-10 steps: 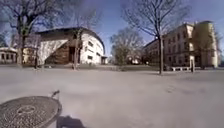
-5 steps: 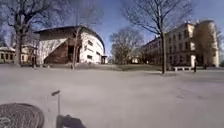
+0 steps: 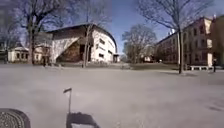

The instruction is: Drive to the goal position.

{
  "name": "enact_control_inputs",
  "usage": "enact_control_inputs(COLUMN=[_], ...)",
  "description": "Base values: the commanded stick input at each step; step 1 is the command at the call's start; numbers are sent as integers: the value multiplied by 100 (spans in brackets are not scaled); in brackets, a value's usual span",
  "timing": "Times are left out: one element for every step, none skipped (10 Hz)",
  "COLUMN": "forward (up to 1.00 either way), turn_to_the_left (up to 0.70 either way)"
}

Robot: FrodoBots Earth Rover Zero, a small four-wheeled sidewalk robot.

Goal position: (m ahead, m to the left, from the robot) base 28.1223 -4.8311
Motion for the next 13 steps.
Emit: enact_control_inputs(forward=[100,100,100,100,100,100,100,100,100,100,100,100,100], turn_to_the_left=[0,0,0,0,0,0,0,0,0,0,0,0,0])
